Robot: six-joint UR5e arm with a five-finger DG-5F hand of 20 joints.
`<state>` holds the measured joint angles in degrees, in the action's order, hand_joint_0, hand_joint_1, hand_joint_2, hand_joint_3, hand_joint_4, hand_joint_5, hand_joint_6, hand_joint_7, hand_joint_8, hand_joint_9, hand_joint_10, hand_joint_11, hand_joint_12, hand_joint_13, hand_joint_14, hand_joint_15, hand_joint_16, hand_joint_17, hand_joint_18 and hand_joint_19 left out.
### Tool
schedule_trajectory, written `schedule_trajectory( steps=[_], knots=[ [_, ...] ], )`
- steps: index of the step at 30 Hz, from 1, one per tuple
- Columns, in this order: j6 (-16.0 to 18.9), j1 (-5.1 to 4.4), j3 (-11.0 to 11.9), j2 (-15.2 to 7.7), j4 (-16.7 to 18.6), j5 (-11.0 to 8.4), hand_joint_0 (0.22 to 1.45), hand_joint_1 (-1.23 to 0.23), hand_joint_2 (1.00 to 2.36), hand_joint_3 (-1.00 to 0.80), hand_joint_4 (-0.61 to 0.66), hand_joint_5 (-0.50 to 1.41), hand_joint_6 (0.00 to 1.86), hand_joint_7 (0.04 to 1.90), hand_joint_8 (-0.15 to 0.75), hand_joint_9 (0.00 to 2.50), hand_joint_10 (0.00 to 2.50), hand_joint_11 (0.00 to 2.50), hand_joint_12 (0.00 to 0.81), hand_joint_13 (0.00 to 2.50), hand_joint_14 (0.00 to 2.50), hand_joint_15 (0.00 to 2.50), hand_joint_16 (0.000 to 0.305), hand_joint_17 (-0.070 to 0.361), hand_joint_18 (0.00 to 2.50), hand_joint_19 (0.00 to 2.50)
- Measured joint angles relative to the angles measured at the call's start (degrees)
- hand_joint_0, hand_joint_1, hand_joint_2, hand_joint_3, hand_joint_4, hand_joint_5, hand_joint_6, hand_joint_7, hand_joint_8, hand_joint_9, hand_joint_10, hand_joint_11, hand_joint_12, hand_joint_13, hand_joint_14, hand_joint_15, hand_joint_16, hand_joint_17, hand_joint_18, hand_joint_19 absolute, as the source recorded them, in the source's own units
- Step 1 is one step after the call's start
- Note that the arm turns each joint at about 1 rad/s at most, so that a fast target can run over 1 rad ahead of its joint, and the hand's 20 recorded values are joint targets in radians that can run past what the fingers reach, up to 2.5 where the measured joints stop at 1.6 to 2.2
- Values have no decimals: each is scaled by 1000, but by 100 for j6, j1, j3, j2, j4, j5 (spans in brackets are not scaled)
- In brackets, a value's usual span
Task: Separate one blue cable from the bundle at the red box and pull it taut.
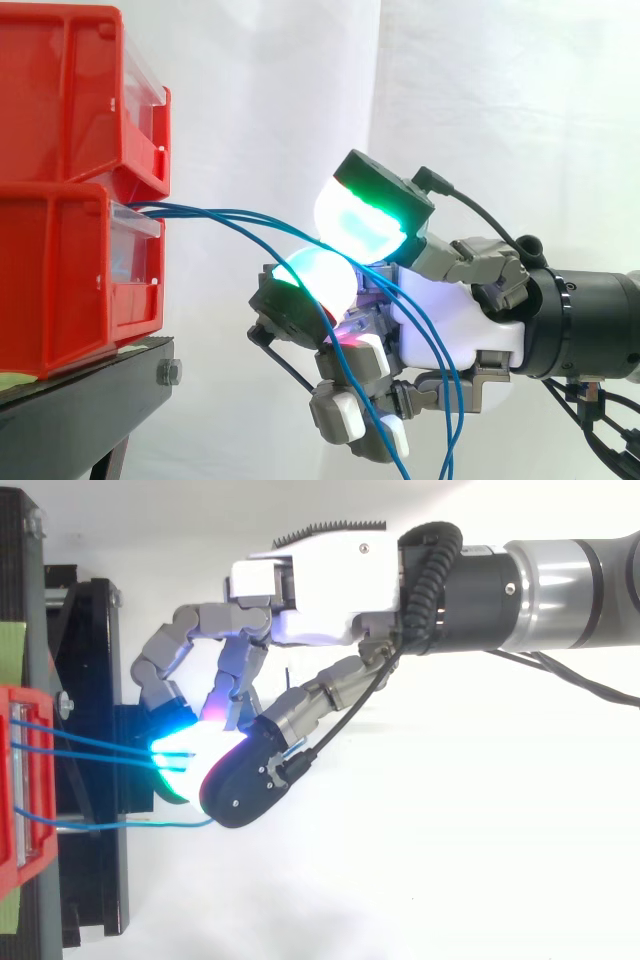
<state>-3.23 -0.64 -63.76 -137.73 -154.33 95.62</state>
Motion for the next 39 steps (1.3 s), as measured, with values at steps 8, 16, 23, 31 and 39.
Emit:
schedule_trajectory(
  steps=[8, 16, 23, 31, 39],
  knots=[
    [-4, -2, 1, 0, 5, 0, 589, -891, 1000, -500, 29, -147, 905, 1190, 311, 1131, 27, 970, 352, 1004, 28, 713, 48, 108, 988, 917],
    [-3, -1, 0, 0, 10, 0, 547, -834, 1000, -500, 34, -144, 903, 1164, 319, 1138, 23, 957, 362, 1010, 26, 709, 50, 112, 1007, 923],
    [-2, -2, 2, 0, 9, 0, 552, -765, 1000, -500, 39, -143, 897, 1163, 321, 1147, 26, 949, 356, 1002, 26, 709, 50, 112, 1006, 926],
    [-4, -5, 3, 0, 13, 0, 657, -761, 1004, -448, 13, -154, 895, 1176, 315, 1137, 26, 953, 346, 997, 25, 719, 48, 107, 993, 940],
    [-4, -6, -1, 0, 2, 0, 744, -935, 1000, -500, -5, -168, 902, 1149, 305, 1113, 23, 974, 346, 1012, 28, 717, 48, 108, 1003, 897]
  ],
)
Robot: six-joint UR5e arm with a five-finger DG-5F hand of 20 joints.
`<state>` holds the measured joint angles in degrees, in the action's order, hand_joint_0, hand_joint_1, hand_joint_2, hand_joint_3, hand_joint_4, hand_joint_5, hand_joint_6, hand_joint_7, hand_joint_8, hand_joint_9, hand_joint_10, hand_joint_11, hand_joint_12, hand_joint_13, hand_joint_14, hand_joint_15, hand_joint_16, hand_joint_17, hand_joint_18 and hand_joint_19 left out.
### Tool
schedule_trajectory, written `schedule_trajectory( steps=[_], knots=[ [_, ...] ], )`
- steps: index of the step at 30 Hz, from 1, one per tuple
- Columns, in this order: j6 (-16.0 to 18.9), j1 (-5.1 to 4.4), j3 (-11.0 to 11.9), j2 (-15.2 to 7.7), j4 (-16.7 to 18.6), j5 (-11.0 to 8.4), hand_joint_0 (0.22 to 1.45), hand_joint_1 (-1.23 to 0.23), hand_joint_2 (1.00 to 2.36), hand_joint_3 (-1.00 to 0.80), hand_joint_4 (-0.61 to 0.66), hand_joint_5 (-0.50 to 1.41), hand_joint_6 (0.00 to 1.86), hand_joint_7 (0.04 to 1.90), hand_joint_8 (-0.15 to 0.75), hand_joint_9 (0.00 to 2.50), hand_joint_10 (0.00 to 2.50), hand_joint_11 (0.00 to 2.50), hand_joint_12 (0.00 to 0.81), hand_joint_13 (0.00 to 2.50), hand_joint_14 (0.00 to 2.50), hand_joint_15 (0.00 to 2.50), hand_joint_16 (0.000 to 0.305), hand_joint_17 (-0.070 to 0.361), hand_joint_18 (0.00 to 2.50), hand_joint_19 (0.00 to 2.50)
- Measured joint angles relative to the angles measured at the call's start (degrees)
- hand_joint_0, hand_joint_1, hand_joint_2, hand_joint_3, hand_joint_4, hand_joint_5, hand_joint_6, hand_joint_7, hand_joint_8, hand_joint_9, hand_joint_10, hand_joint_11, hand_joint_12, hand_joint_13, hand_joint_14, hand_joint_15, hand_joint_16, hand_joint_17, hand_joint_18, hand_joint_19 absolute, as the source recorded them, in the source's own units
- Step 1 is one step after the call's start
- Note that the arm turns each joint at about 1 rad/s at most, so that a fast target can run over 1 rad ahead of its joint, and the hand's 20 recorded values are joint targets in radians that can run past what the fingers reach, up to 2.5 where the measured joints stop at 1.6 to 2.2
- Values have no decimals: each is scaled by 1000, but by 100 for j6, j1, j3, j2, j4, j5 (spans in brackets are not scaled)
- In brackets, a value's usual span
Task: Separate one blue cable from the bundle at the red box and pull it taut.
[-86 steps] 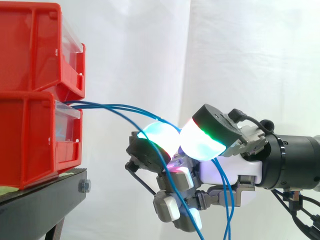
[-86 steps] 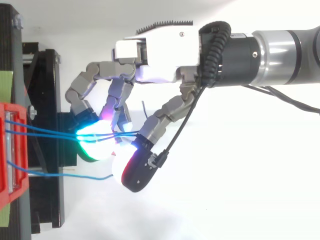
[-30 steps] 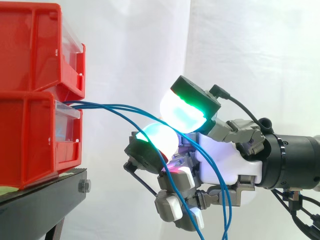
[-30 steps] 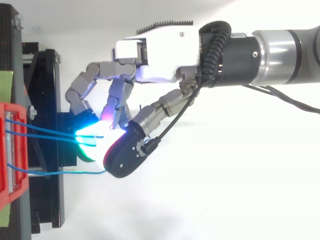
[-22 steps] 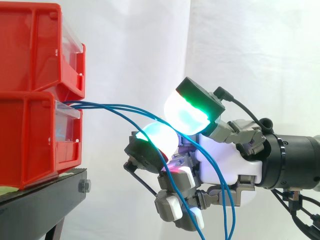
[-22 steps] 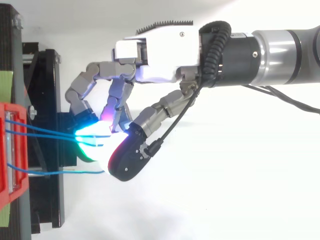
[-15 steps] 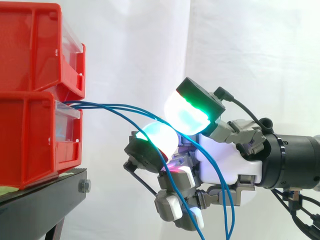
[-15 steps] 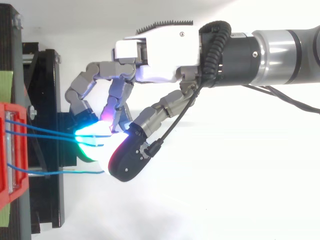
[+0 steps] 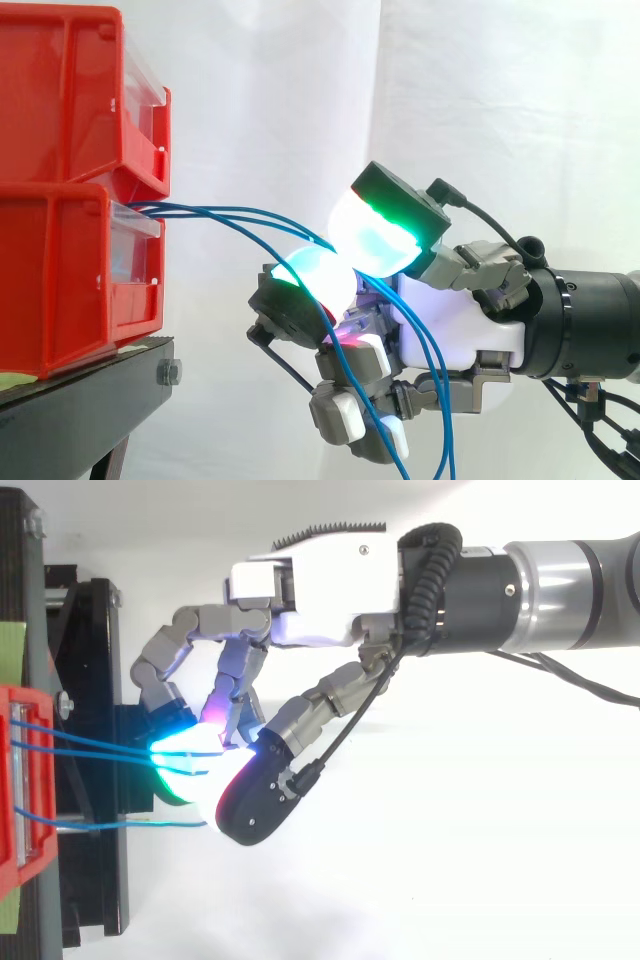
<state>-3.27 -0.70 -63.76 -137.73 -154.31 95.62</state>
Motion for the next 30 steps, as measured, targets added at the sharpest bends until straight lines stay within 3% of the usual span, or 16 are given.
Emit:
schedule_trajectory(
  steps=[10, 23, 30],
  knots=[
    [2, 0, -3, 0, -11, 0, 623, -965, 1000, -500, 38, -154, 901, 1174, 308, 1130, 26, 973, 342, 1013, 28, 720, 47, 107, 999, 915],
    [1, 2, -1, 0, -11, 0, 482, -777, 1000, -500, 54, -149, 887, 1139, 341, 1149, 21, 944, 368, 1023, 25, 719, 54, 122, 1053, 916],
    [2, 2, 2, 0, -7, 0, 547, -562, 1000, -500, 41, -149, 877, 1122, 323, 1158, 27, 936, 340, 1012, 25, 727, 48, 109, 1005, 930]
  ],
)
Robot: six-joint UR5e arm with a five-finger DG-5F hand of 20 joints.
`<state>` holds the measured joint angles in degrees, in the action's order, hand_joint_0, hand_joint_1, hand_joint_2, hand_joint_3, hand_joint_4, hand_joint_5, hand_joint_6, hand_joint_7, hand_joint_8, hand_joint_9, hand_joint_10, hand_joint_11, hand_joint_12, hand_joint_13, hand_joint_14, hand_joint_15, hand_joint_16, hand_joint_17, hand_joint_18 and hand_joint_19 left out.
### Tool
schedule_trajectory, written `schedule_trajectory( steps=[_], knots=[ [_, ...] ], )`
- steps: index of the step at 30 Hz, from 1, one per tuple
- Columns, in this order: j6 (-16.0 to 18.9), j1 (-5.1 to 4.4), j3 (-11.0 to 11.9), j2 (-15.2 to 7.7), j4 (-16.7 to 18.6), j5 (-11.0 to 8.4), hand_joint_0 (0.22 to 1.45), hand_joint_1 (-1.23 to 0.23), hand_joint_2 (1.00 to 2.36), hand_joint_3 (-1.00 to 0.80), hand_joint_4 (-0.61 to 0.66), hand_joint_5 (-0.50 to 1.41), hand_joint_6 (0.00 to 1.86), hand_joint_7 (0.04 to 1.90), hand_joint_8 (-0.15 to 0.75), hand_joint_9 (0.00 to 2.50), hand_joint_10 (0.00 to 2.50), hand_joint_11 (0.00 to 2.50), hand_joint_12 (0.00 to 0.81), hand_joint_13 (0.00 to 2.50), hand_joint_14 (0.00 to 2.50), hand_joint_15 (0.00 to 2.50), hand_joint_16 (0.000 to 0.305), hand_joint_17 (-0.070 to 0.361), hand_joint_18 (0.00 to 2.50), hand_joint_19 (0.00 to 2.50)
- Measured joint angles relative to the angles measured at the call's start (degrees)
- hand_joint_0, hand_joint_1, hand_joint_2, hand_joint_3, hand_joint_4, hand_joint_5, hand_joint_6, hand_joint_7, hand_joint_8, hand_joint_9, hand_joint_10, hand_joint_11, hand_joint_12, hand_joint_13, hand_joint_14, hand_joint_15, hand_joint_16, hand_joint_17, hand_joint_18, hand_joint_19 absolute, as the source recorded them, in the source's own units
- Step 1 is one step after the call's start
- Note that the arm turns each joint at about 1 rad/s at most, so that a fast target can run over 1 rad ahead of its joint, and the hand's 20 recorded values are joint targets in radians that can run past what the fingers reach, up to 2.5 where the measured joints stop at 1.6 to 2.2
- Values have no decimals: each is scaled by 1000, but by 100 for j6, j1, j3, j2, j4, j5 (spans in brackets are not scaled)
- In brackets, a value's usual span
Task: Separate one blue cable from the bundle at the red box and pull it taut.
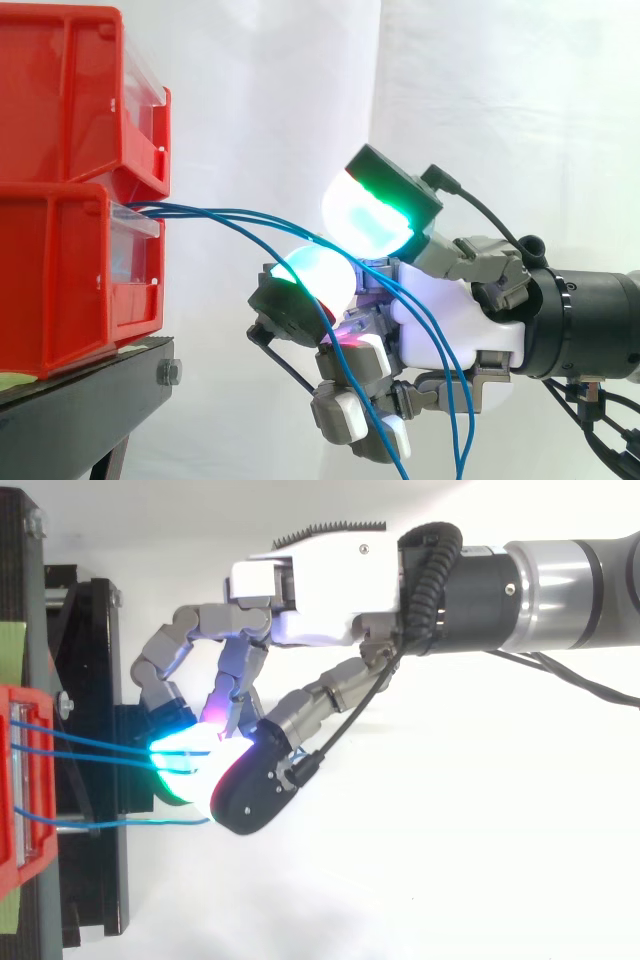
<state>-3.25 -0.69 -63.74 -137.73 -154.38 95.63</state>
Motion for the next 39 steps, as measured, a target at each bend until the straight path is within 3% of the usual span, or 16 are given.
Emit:
schedule_trajectory(
  steps=[4, 6, 12, 16, 18, 33, 39],
  knots=[
    [0, -1, 1, 0, 3, 0, 614, -545, 1000, -500, 16, -147, 871, 1148, 313, 1156, 25, 935, 326, 1000, 26, 715, 45, 102, 977, 946],
    [0, -1, 1, -1, 2, 0, 626, -670, 1010, -388, 6, -146, 871, 1149, 319, 1146, 26, 953, 326, 978, 27, 723, 45, 102, 956, 946],
    [0, -2, 0, 0, 0, 0, 643, -837, 1017, -258, 0, -157, 881, 1162, 314, 1101, 26, 958, 326, 951, 27, 722, 46, 104, 949, 956],
    [0, -2, 0, 0, -4, 5, 672, -857, 1014, -325, 0, -160, 884, 1146, 313, 1097, 27, 952, 326, 952, 26, 722, 46, 104, 952, 948],
    [0, -2, 0, 0, -4, 7, 689, -840, 1001, -493, 16, -158, 882, 1131, 312, 1111, 26, 946, 324, 954, 27, 715, 46, 104, 953, 945],
    [-2, 6, -2, 0, -5, 90, 597, -671, 1000, -500, 45, -135, 868, 1170, 318, 1217, 26, 964, 309, 965, 25, 707, 45, 102, 964, 947],
    [-5, 6, -2, -1, -8, 90, 649, -859, 1000, -500, 35, -140, 867, 1186, 309, 1180, 26, 979, 314, 954, 26, 714, 45, 102, 959, 944]
  ],
)
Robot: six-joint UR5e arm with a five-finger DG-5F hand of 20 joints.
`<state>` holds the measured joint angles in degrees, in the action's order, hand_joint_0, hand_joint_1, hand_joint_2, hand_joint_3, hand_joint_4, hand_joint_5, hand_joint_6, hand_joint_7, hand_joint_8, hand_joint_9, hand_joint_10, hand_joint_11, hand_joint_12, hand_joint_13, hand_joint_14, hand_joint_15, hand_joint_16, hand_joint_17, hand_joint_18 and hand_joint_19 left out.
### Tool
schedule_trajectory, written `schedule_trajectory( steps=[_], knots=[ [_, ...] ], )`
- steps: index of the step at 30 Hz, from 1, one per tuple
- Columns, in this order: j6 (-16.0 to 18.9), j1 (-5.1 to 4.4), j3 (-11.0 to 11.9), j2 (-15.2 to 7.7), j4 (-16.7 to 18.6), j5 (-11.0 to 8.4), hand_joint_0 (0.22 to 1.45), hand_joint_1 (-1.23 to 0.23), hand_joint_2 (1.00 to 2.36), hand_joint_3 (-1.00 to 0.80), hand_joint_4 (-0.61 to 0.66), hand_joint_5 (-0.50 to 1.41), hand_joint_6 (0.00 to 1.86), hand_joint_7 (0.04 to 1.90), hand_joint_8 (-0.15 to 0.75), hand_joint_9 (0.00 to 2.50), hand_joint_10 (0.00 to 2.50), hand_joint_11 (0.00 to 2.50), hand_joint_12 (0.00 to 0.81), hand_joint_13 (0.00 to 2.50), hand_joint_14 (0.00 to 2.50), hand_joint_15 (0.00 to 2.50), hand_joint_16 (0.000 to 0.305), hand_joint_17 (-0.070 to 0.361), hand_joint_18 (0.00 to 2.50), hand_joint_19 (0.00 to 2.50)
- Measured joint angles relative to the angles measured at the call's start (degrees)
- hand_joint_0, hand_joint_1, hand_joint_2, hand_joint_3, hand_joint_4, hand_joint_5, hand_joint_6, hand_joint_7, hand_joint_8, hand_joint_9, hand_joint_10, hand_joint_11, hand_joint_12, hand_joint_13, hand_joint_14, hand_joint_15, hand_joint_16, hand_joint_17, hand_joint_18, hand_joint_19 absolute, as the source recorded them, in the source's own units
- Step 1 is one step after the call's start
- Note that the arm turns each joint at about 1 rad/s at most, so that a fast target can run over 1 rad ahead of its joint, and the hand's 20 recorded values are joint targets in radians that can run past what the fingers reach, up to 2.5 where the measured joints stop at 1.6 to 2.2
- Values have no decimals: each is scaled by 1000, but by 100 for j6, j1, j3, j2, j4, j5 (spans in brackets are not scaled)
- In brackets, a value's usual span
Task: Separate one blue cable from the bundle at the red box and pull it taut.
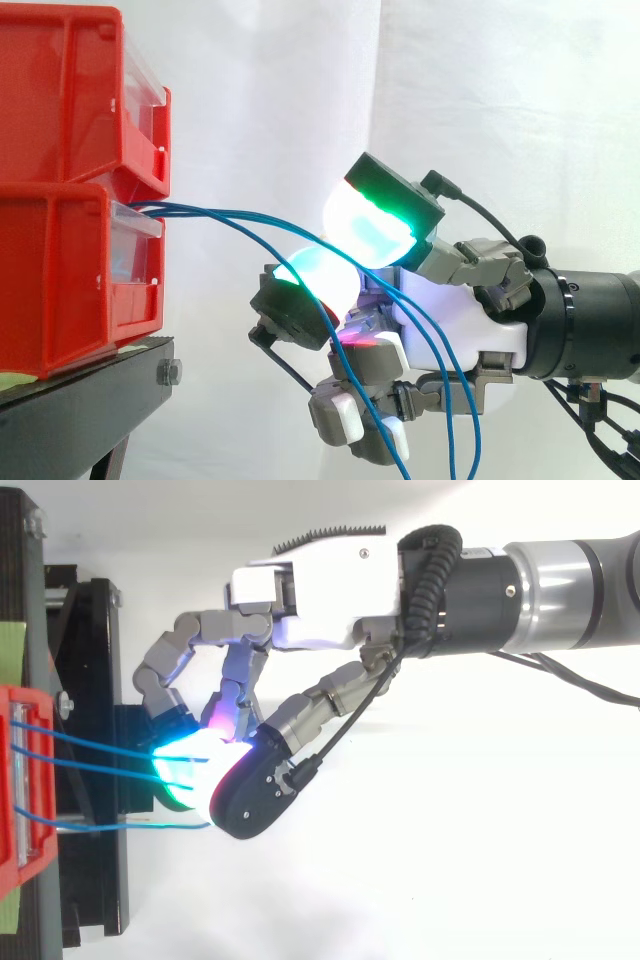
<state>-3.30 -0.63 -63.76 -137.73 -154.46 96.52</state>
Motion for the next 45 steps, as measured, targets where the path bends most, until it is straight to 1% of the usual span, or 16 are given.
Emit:
schedule_trajectory(
  steps=[2, 6, 13, 17, 19, 20, 24, 25, 27, 29, 31, 33, 39, 40, 41, 45],
  knots=[
    [2, -1, -1, 1, -3, 4, 668, -926, 1000, -500, 31, -147, 870, 1182, 308, 1160, 26, 969, 313, 949, 25, 715, 45, 102, 961, 936],
    [3, 0, -3, 1, -20, 6, 651, -982, 1000, -500, 36, -155, 875, 1181, 299, 1143, 27, 977, 311, 943, 26, 710, 46, 103, 961, 934],
    [5, -1, -2, 1, -31, 7, 599, -948, 1000, -500, 35, -154, 877, 1160, 306, 1137, 26, 967, 312, 948, 27, 716, 46, 103, 959, 936],
    [3, -3, -2, 1, -31, 7, 541, -940, 1000, -500, 44, -151, 877, 1163, 313, 1130, 26, 957, 320, 950, 26, 721, 48, 108, 973, 932],
    [3, -5, -3, 1, -31, 7, 502, -910, 1000, -500, 45, -150, 878, 1145, 323, 1135, 25, 953, 325, 947, 24, 718, 50, 113, 987, 918],
    [2, -5, -3, 1, -31, 7, 478, -859, 1000, -500, 51, -149, 878, 1137, 336, 1136, 23, 951, 331, 947, 25, 711, 52, 117, 992, 908],
    [3, -5, -2, 1, -32, 7, 458, -714, 1000, -500, 56, -145, 867, 1091, 342, 1142, 23, 930, 336, 939, 24, 725, 54, 120, 989, 907],
    [3, -6, -2, 1, -32, 7, 458, -708, 1000, -500, 54, -145, 866, 1088, 348, 1145, 22, 934, 334, 937, 24, 727, 53, 120, 988, 908],
    [1, -6, -3, 0, -32, 5, 490, -543, 1000, -500, 52, -142, 853, 1095, 331, 1145, 24, 917, 319, 926, 23, 726, 51, 114, 960, 921],
    [1, -7, -3, 1, -32, 2, 510, -498, 1000, -500, 50, -141, 850, 1100, 333, 1147, 25, 937, 307, 920, 25, 718, 49, 110, 945, 926],
    [2, -7, -3, 1, -32, 2, 562, -451, 1000, -500, 38, -141, 844, 1129, 319, 1151, 25, 931, 294, 909, 26, 729, 45, 100, 911, 960],
    [3, -6, -3, 1, -32, 2, 619, -470, 1000, -500, 26, -141, 843, 1137, 315, 1148, 25, 934, 286, 905, 26, 743, 43, 97, 896, 978],
    [4, -7, -2, 1, -19, 3, 592, -593, 1015, -296, 29, -145, 847, 1167, 319, 1125, 26, 946, 300, 881, 26, 736, 45, 101, 892, 984],
    [4, -7, -2, 1, -19, 4, 582, -630, 1016, -250, 37, -148, 850, 1188, 318, 1121, 27, 950, 305, 878, 26, 733, 47, 105, 899, 992],
    [3, -7, -2, 1, -19, 4, 580, -689, 1014, -216, 45, -151, 860, 1160, 333, 1118, 23, 926, 326, 896, 25, 727, 51, 116, 941, 958],
    [3, -7, 1, 1, -20, 6, 596, -767, 1020, -147, 22, -163, 877, 1224, 319, 1091, 25, 939, 322, 881, 25, 718, 49, 109, 918, 979]
  ],
)
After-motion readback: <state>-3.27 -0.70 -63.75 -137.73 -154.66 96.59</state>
